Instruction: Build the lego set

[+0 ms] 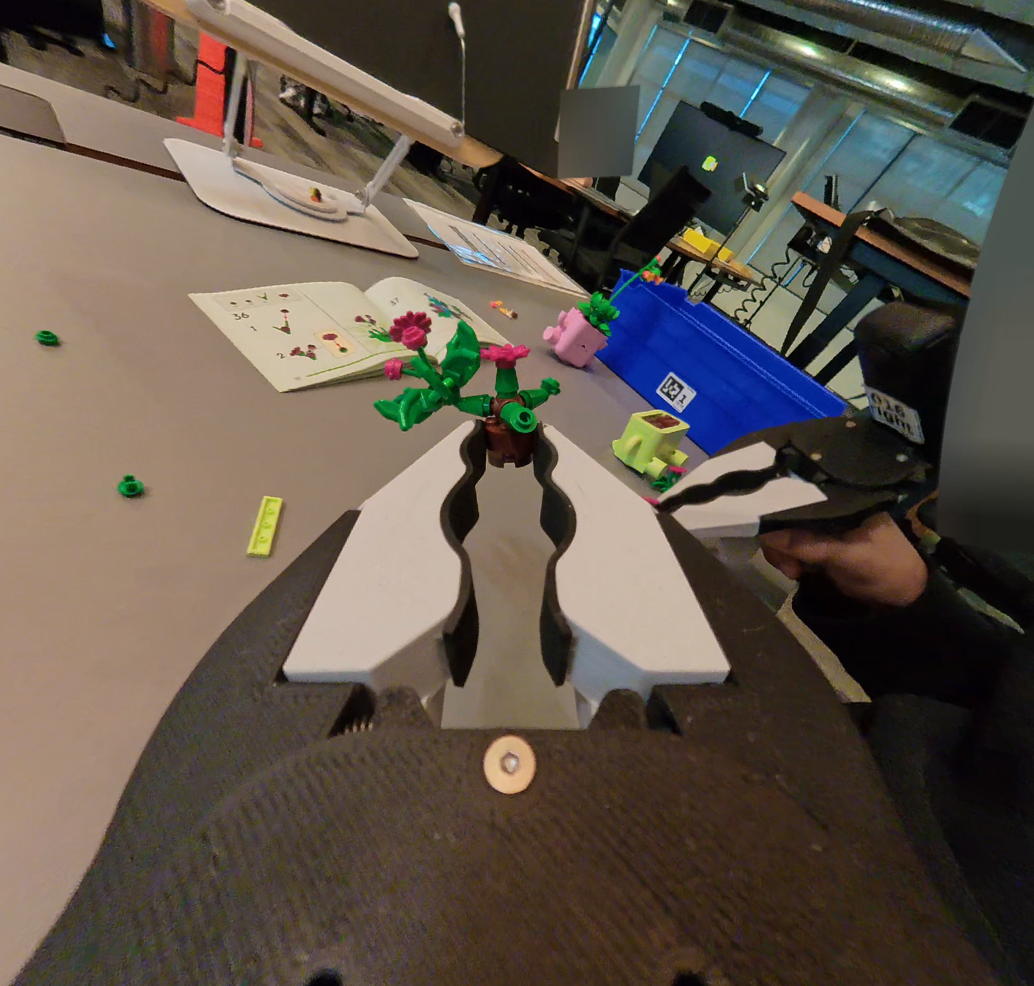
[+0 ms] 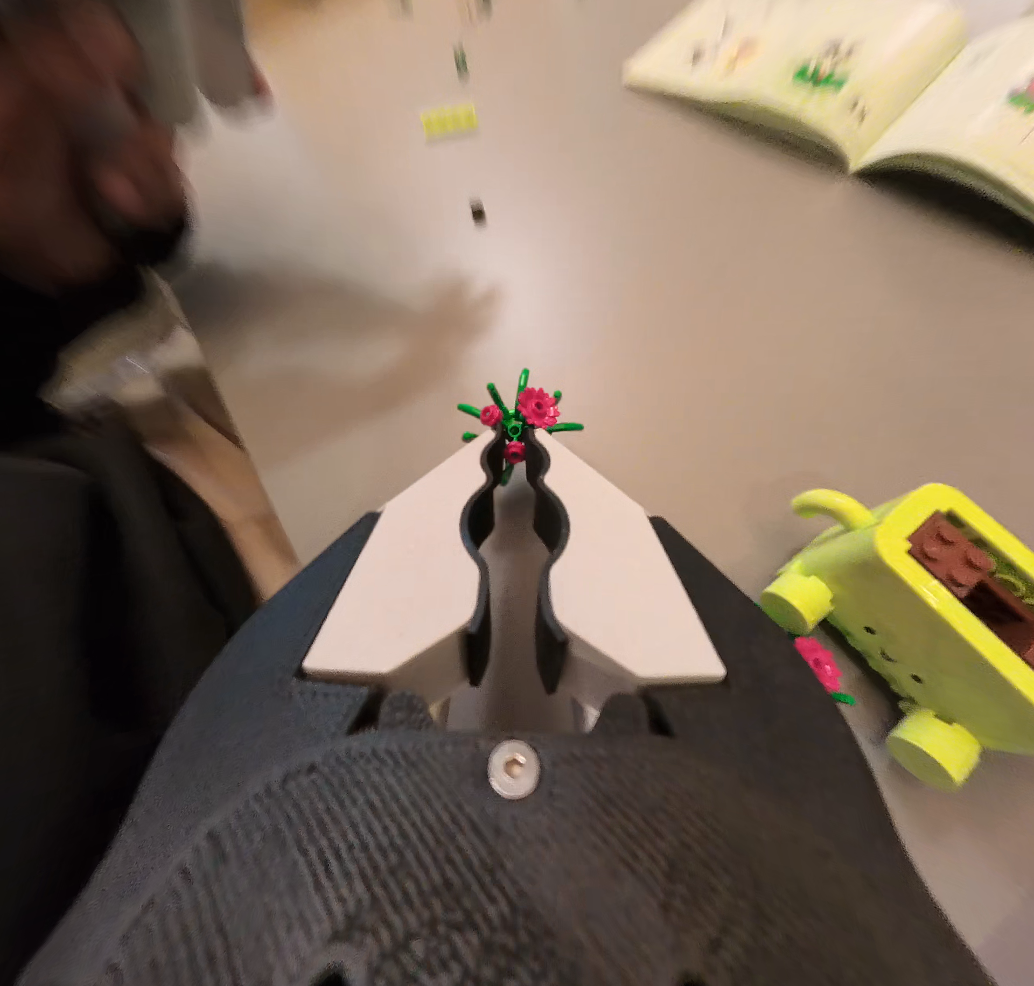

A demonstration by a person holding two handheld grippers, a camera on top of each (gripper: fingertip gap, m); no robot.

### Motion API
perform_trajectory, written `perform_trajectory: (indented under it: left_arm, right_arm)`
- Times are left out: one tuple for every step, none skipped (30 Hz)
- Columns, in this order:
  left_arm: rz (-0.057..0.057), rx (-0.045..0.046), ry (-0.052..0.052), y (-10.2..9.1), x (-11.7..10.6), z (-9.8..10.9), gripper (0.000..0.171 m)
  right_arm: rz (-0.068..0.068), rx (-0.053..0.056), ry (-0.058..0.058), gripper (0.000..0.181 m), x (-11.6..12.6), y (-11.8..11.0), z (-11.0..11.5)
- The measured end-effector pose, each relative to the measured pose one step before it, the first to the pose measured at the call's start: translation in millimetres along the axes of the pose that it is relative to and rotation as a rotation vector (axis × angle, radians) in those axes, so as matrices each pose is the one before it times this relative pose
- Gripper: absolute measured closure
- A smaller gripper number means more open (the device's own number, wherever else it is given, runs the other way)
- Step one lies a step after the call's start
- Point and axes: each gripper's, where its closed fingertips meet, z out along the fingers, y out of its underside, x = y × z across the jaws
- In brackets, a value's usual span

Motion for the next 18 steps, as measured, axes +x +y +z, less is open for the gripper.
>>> perform_trajectory:
  left_arm:
    - [-0.0014, 0.00855, -0.0060, -2.42, -1.95, -2.06, 0.157]
    - [0.0026, 0.00616, -0.0079, -2.65, -2.01, -2.17, 0.157]
    - [0.0052, 0.00458, -0.0090, -2.46, -1.92, -2.10, 0.157]
    - [0.0060, 0.00391, -0.0088, -1.99, -1.60, -1.94, 0.157]
    - [0.0063, 0.00214, -0.0087, -1.51, -1.50, -1.65, 0.157]
    - [0.0059, 0.00086, -0.0085, -0.85, -1.57, -1.40, 0.157]
    - [0.0041, 0.00079, -0.0072, -0.53, -1.52, -1.16, 0.157]
    - [0.0004, 0.00156, -0.0050, -0.39, -1.63, -1.12, 0.157]
    - [-0.0028, 0.00266, -0.0029, -0.41, -1.28, -0.91, 0.157]
    - [-0.0040, 0.00309, -0.0011, -0.39, -0.98, -0.77, 0.157]
    - [-0.0032, 0.00198, -0.0012, -0.30, -0.89, -0.66, 0.157]
    - [-0.0006, 0.00055, -0.0018, -0.09, -0.58, -0.42, 0.157]
    - [0.0014, -0.00196, -0.0028, 0.15, -0.56, -0.34, 0.157]
    - [0.0033, -0.00265, -0.0042, 0.27, -0.56, -0.22, 0.157]
    - [0.0057, -0.00351, -0.0058, 0.46, -0.74, -0.11, 0.157]
    - [0.0087, -0.00662, -0.0076, 1.08, -0.89, 0.24, 0.157]
    - [0.0116, -0.00691, -0.0070, 1.23, -0.37, 0.64, 0.157]
    - [0.0122, -0.00691, -0.0050, 1.35, 0.28, 0.79, 0.157]
  right_arm:
    - [-0.0147, -0.0220, 0.0194, 0.176, 1.70, 3.66, 1.73]
    - [-0.0084, -0.0130, 0.0134, 0.176, 0.32, 1.73, 1.20]
    - [-0.0036, -0.0053, 0.0093, 0.176, 0.87, 1.04, 0.43]
    - [-0.0029, -0.0012, 0.0036, 0.176, 0.06, 0.37, 0.36]
    - [-0.0023, -0.0005, 0.0032, 0.176, -0.28, 0.39, 1.38]
    - [-0.0030, -0.0042, 0.0053, 0.176, 0.67, 1.05, 0.57]
    - [-0.0054, -0.0082, 0.0025, 0.176, 0.11, 1.47, 0.78]
    - [-0.0057, -0.0099, 0.0038, 0.176, -0.05, 1.61, 0.93]
    - [-0.0057, -0.0090, 0.0072, 0.176, -0.47, 1.32, 1.06]
    - [-0.0067, -0.0060, 0.0064, 0.176, -0.10, 1.06, 1.48]
    - [-0.0054, -0.0010, 0.0040, 0.176, 0.38, 0.24, 0.42]
    - [-0.0024, 0.0022, 0.0012, 0.176, -0.79, 0.04, 1.00]
    - [-0.0009, 0.0009, 0.0008, 0.176, 0.23, 0.01, -0.23]
    - [-0.0004, 0.0019, -0.0001, 0.176, -0.03, -0.13, -0.15]
    - [0.0002, 0.0021, -0.0003, 0.176, -0.02, -0.17, -0.29]
    - [-0.0007, 0.0022, 0.0000, 0.176, 0.27, 0.13, -0.18]
    - [-0.0011, 0.0027, 0.0012, 0.176, 0.37, 0.05, -0.13]
    - [-0.0013, 0.0024, 0.0012, 0.176, 0.07, -0.09, -0.25]
